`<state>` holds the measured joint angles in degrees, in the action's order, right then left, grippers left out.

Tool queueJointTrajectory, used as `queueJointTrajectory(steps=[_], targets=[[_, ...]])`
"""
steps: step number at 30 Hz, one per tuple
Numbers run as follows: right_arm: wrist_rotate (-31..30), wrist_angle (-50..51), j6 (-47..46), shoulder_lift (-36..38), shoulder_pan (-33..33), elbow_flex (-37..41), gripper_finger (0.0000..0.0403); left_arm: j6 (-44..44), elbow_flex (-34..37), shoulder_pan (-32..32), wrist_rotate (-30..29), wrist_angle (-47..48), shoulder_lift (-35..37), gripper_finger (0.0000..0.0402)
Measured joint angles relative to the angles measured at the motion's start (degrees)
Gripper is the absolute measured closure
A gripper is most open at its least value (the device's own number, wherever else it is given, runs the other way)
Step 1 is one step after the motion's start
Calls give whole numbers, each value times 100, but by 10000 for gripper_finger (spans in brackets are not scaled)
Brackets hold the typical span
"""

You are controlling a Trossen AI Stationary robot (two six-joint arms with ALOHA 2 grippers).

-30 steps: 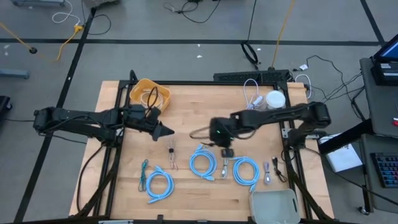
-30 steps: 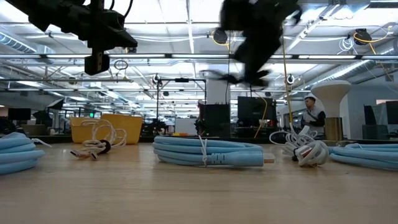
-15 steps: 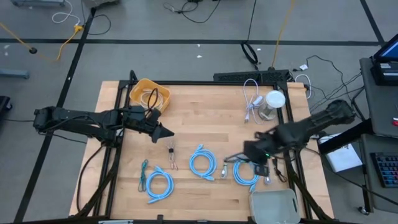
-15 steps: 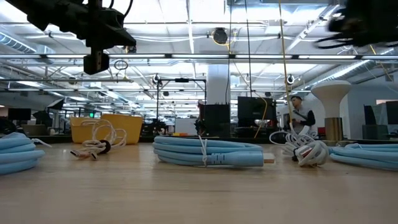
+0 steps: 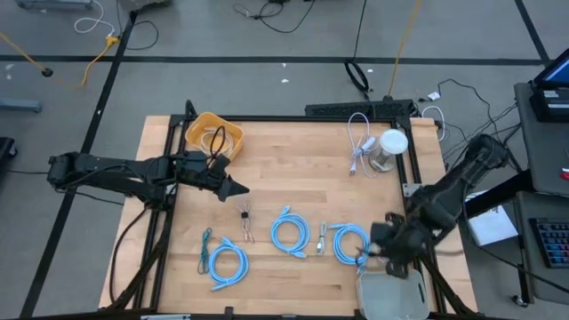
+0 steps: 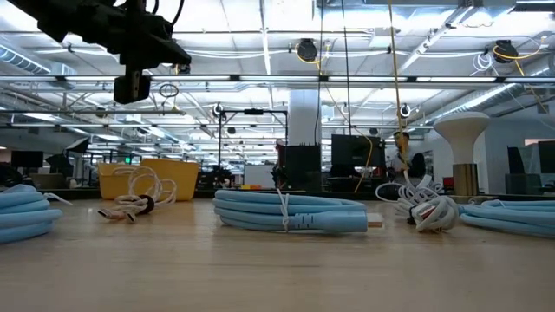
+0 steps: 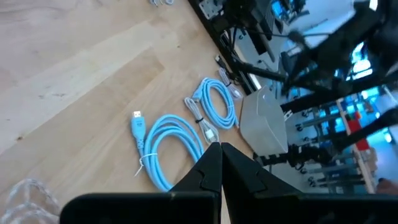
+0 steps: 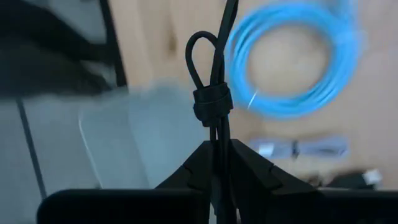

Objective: Pick & Place USB Port
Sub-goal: Put the top black charger cable into the gray bin

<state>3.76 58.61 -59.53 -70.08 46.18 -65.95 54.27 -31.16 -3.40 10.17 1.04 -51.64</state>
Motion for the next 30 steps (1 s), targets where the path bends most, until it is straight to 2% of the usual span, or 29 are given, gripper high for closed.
queueJointTrajectory(steps=[4,8,12,24,30], targets=[[187,97,28,-358,822,0,390,248,0,240,-456,-211,0,396],[-81,181,-138,-685,1532,0,397,513,-2,489,-883,-359,0,396],[-326,-199,-403,-927,1977,0,398,723,-1,753,-1302,-485,0,396],[-399,-1777,-971,-1741,2481,0,398,1254,0,1728,-2624,-477,-11,396],[-557,-1878,-1009,-1904,2519,-4,399,1345,-2,2056,-3035,-475,-11,396]])
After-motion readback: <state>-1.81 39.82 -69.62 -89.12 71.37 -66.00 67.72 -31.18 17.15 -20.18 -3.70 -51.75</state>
